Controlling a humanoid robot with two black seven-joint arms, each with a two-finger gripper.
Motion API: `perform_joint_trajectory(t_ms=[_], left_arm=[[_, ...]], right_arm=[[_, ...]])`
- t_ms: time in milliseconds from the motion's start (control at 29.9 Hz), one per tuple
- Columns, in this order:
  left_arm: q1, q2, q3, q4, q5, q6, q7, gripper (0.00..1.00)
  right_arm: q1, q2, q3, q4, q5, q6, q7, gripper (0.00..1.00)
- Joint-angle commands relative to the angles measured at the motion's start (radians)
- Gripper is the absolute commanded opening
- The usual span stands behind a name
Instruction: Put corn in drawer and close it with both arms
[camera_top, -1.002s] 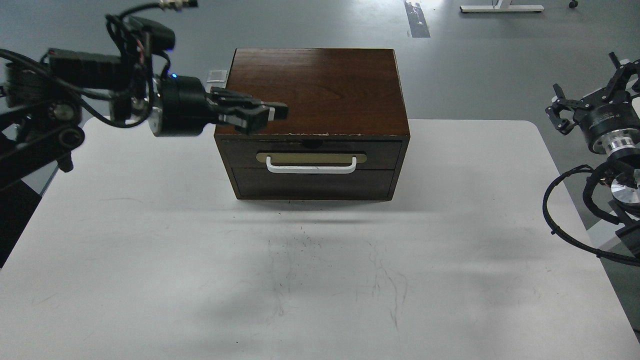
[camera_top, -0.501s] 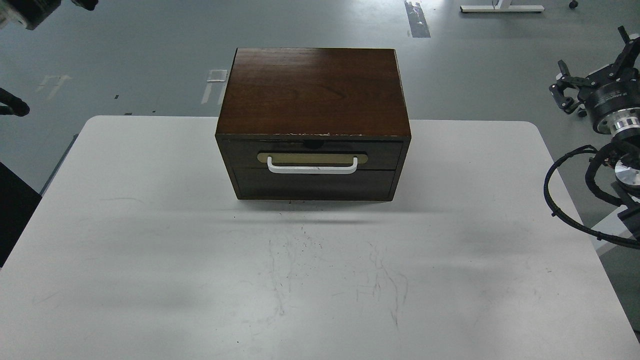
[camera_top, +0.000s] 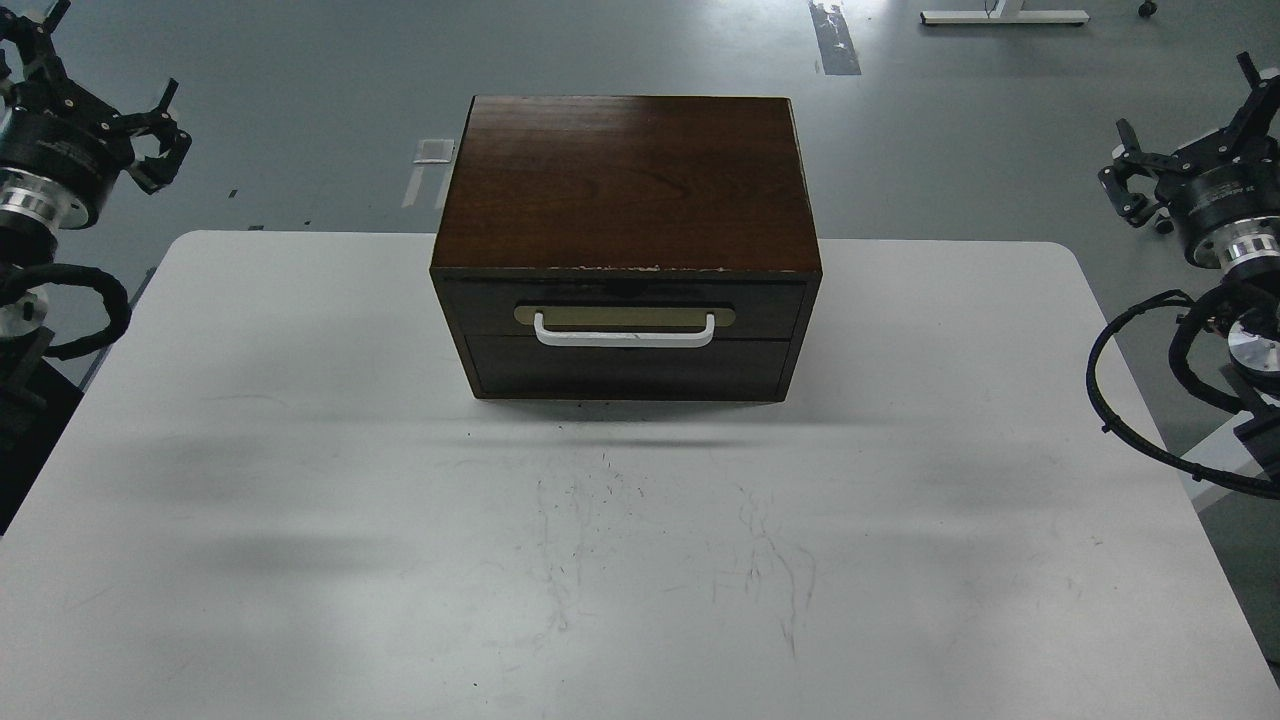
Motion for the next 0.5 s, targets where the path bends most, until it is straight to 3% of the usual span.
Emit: perform_joint_trajectory(t_ms=[0, 234, 468], left_arm=[[0.039, -0.021, -0.046, -0.003, -0.002, 0.0, 0.026, 0.96], [0.062, -0.038, -0.044, -0.002, -0.003, 0.0, 0.029, 0.97], [0.069, -0.084, -0.044, 0.0, 0.0, 0.0, 0.029, 0.97]], right_arm=[[-0.004, -0.007, 0.007, 0.001, 0.0, 0.0, 0.003, 1.0], [-0.028, 0.01, 0.009, -0.031, 0.0, 0.0, 0.003, 1.0], [-0.017, 0.126, 0.009, -0.108, -0.001, 0.0, 0.003, 1.0]])
